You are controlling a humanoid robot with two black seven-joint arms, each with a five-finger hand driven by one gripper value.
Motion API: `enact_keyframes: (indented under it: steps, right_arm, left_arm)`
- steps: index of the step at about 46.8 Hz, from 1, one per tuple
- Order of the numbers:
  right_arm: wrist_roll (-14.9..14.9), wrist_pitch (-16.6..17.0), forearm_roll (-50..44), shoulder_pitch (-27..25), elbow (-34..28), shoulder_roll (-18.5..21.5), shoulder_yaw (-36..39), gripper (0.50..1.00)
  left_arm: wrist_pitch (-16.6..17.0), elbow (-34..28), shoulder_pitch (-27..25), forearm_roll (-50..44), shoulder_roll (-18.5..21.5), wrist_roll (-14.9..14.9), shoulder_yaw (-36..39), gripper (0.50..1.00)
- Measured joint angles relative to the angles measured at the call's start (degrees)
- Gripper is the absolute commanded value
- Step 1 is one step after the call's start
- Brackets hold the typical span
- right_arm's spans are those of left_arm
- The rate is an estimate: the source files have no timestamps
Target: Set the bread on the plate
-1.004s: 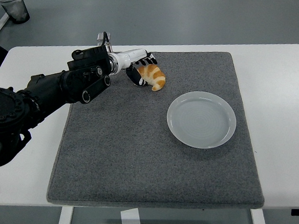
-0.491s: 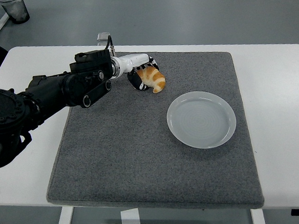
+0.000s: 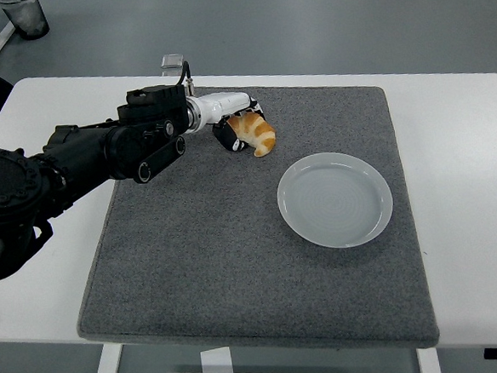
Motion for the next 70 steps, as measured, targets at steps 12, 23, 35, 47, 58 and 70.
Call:
enact_keyframes:
  steps: [12, 23, 35, 47, 58, 70]
  right_arm:
    - [0.0, 0.0, 0.0, 0.0, 0.0, 0.0, 0.0, 0.952]
    - [0.0, 0.0, 0.0, 0.0, 0.0, 0.0, 0.0, 0.952]
    - [-0.01, 0.0, 0.0, 0.0, 0.0, 0.0, 0.0, 0.952]
    - [-0.01, 0.0, 0.0, 0.0, 0.0, 0.0, 0.0, 0.952]
    - [-0.01, 0.0, 0.0, 0.0, 0.0, 0.0, 0.0, 0.952]
    - [0.0, 0.0, 0.0, 0.0, 0.0, 0.0, 0.0, 0.952]
  left_arm:
    - [0.96, 0.07, 0.5, 3.02, -0.01, -0.58, 0.07, 0.5]
    - [2.44, 0.06, 0.48, 2.99, -0.01, -0.77, 0.1, 0.5]
    - [2.48, -1.43, -1.85, 1.94, -0.01, -1.53, -0.58, 0.5]
    - [2.21, -2.15, -5.46, 1.4, -0.01, -3.01, -1.32, 0.5]
    - [1.77, -6.89, -11.71, -0.37, 0.13, -3.44, -2.11, 0.5]
    - [0.85, -11.87, -19.18, -1.45, 3.77, -3.88, -2.28, 0.5]
